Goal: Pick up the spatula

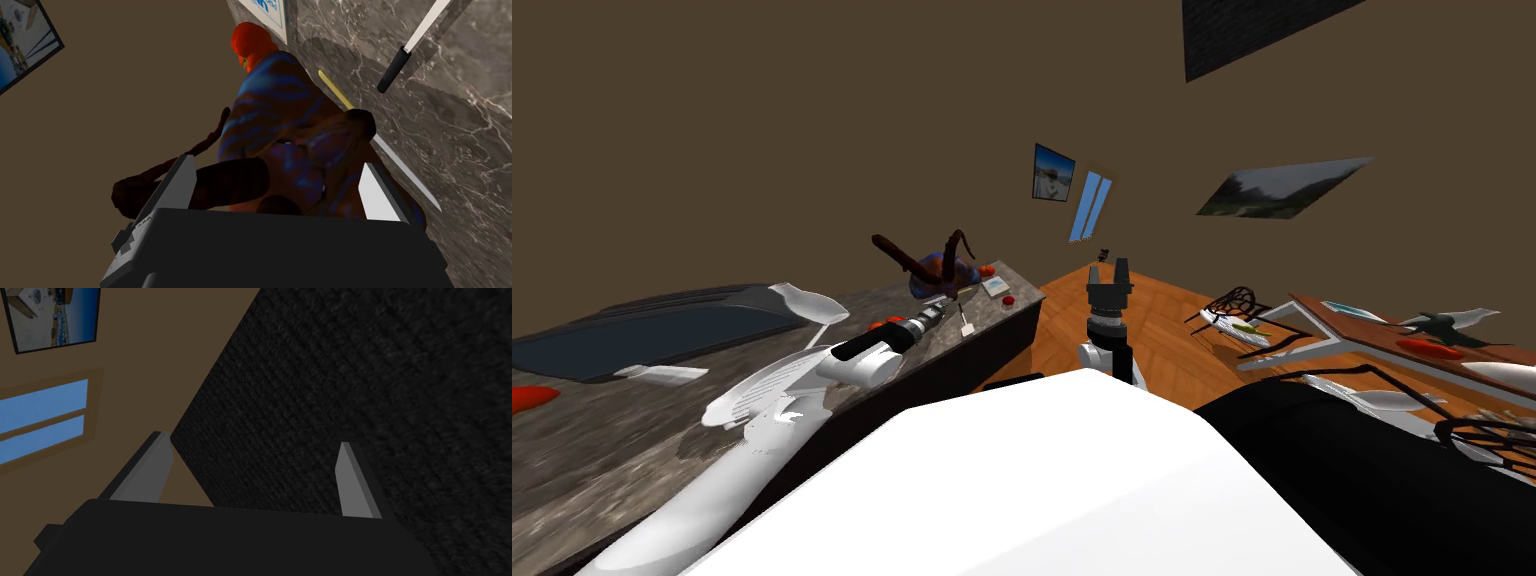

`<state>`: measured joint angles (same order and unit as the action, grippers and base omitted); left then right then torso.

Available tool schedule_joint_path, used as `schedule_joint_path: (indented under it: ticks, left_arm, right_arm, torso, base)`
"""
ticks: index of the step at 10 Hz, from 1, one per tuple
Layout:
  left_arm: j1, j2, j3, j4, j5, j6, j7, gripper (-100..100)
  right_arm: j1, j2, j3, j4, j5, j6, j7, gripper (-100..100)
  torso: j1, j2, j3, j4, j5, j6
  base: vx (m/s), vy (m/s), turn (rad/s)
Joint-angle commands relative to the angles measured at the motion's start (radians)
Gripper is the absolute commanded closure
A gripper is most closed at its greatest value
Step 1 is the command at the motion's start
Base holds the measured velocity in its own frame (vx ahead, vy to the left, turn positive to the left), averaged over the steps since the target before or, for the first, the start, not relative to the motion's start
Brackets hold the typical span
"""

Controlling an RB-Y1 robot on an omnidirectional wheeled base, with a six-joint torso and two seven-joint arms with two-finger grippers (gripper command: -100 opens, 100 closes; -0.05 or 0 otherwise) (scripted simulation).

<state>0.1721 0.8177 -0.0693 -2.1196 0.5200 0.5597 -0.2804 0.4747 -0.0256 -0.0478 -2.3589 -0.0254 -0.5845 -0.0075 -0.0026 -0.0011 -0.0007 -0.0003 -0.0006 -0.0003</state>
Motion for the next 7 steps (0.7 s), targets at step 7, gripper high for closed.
schedule_joint_path:
  ticks: [7]
  left_arm:
    - [-0.007, 0.138, -0.022, 0.058, 0.104, 0.189, -0.042, -100]
  right_arm:
    - [0.000, 0.000, 0.000, 0.000, 0.000, 0.000, 0.000, 0]
  torso:
    - [-0.001, 0.000, 0.000, 0.000, 0.000, 0.000]
  base:
    - [0.032, -0.041, -0.104]
